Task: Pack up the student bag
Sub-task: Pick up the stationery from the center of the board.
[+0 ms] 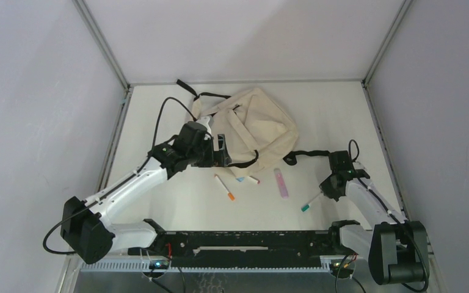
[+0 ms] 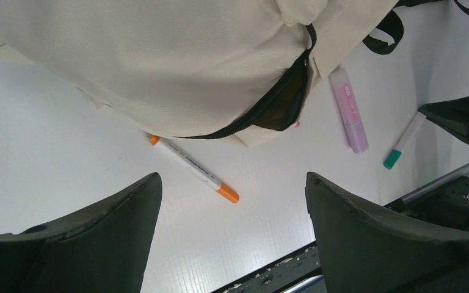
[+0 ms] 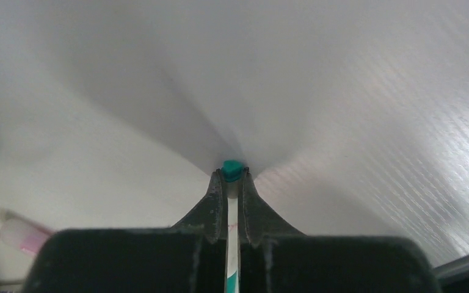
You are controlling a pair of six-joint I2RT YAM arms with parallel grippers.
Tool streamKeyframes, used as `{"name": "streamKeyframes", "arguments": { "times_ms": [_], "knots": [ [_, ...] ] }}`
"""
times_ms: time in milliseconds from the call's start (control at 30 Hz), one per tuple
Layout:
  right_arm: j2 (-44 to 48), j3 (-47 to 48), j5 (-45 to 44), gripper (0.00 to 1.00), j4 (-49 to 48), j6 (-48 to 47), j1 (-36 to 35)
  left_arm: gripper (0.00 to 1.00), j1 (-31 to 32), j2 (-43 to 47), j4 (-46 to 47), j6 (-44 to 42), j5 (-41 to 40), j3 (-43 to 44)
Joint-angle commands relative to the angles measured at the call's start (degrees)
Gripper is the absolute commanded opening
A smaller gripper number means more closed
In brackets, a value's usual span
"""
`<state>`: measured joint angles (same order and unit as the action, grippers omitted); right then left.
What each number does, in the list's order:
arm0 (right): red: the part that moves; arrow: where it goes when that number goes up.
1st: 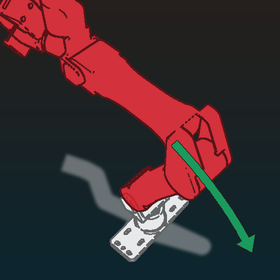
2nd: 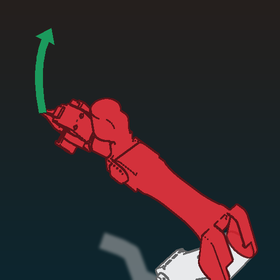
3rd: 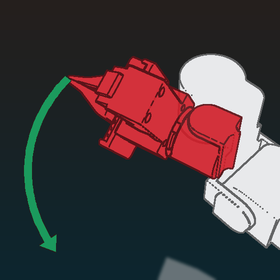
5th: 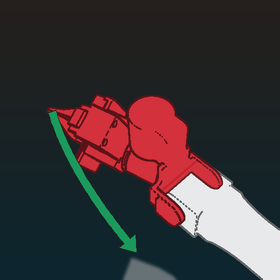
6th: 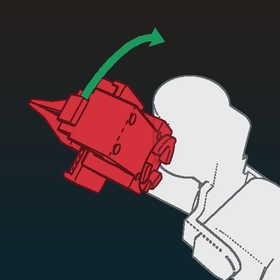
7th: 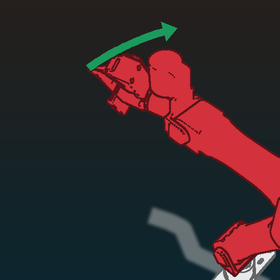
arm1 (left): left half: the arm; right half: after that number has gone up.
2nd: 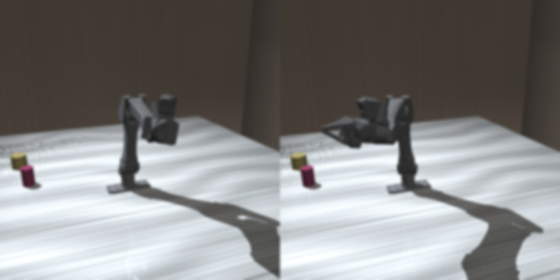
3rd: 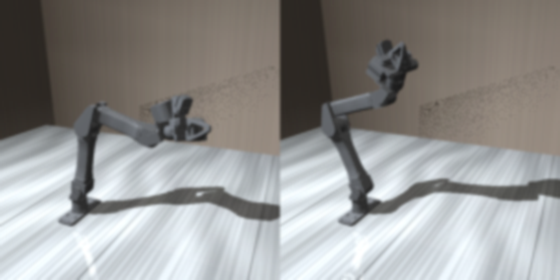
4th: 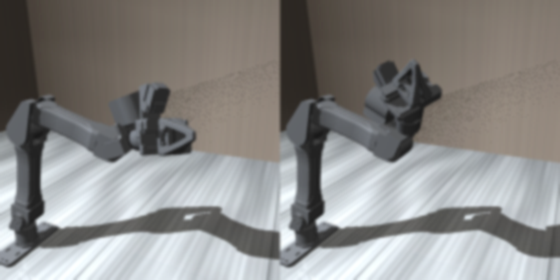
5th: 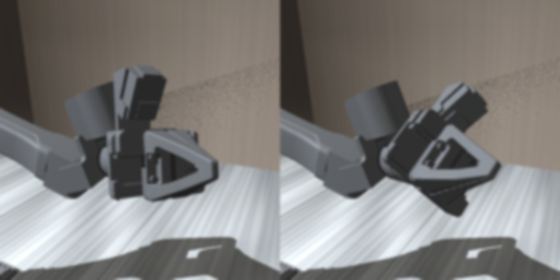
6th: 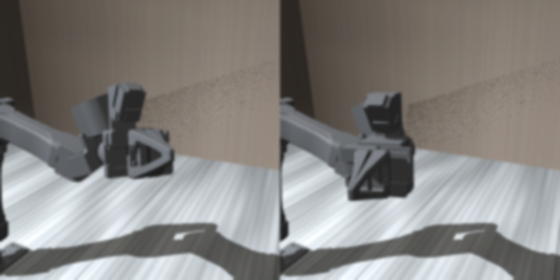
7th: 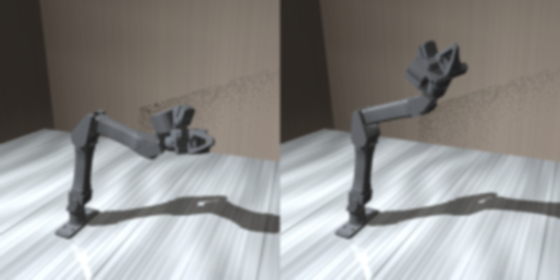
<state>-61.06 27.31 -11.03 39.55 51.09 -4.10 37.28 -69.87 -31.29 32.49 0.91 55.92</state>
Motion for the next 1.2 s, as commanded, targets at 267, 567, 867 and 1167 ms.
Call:
{"name": "streamKeyframes", "arguments": {
  "times_ms": [267,567,867,1167],
  "knots": [
    [13.38,0.03,17.14,0.0,-13.24,-13.01,-6.59,0.93,-0.71,-0.16,-1.12,-2.36,4.95,8.45],
    [4.45,9.03,23.75,0.0,-30.1,-14.38,-17.74,0.92,-1.03,-6.6,2.78,-5.18,24.72,10.34],
    [-11.78,23.62,31.27,0.0,-41.88,-12.15,-29.22,0.85,-1.17,-9.15,15.34,0.0,34.52,5.55],
    [-16.94,26.04,33.67,0.0,-48.29,-2.73,-30.01,0.68,-1.24,-5.72,23.28,5.53,26.48,-0.88]
  ]
}}
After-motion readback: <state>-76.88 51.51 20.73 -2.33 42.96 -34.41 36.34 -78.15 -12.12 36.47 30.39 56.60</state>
